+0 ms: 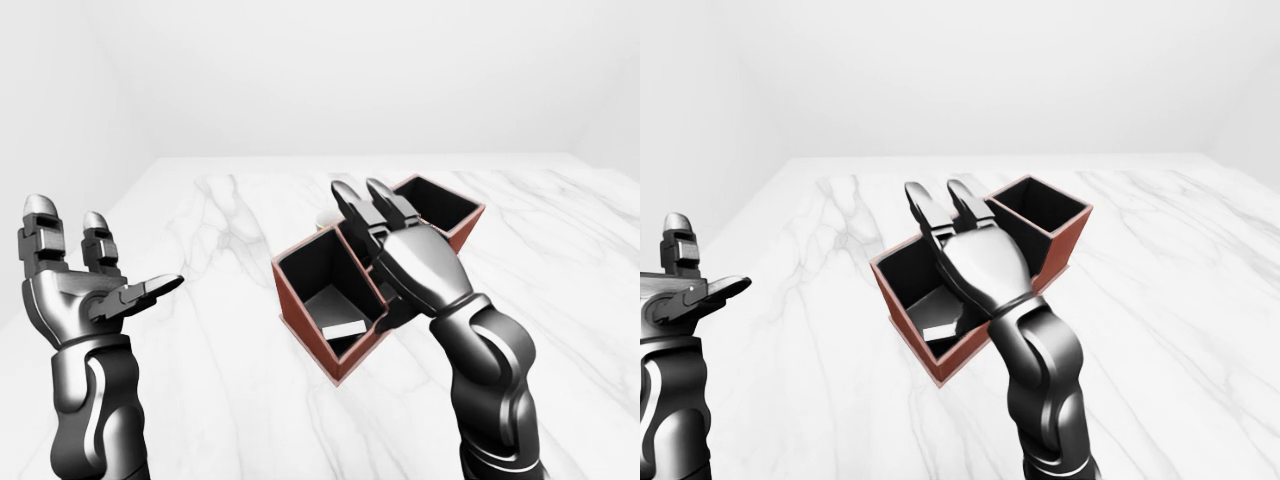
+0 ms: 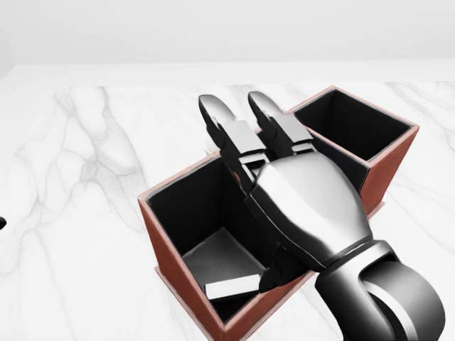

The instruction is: Pick up the book and place it in the left compartment of the caddy.

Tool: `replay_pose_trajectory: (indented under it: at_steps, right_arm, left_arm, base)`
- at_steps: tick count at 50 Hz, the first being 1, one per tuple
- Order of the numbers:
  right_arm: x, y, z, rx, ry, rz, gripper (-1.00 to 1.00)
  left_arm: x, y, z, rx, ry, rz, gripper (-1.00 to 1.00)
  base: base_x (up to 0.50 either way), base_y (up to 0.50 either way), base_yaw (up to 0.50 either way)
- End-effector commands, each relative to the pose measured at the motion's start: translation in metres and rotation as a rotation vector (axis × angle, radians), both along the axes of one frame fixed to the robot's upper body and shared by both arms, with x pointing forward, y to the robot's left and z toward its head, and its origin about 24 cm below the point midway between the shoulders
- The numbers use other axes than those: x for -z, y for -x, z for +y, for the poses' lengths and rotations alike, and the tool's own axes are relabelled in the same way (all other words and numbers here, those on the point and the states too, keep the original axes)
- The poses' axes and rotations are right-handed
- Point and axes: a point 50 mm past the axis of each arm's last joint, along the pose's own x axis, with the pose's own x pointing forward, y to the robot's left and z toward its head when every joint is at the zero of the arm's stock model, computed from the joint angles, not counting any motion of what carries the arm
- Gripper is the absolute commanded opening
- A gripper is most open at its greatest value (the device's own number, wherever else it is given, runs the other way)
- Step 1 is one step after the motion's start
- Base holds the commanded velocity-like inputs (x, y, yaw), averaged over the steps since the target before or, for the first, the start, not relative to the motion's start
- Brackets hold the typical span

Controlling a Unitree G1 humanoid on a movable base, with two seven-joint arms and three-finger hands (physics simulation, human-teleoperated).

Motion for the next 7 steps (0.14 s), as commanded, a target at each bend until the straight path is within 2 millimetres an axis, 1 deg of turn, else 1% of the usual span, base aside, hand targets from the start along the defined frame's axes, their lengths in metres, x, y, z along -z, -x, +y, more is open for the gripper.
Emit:
replay_pose_trajectory:
  at_steps: [1,7]
  right_arm:
    - [-0.033,0.019,-0.007,0.217,0.037,-0.219,1.0]
    - [-0.044,0.028,-0.017,0.365,0.004,-0.278,1.0]
  left_arm:
    - [0.0,0.001,-0.002,0.005,-0.006,-0.002,1.0]
    - [-0.001,0.0,-0.001,0.004,-0.006,-0.004,1.0]
  base:
    - [0.0,0.0,0.0]
    - [0.0,0.0,0.0]
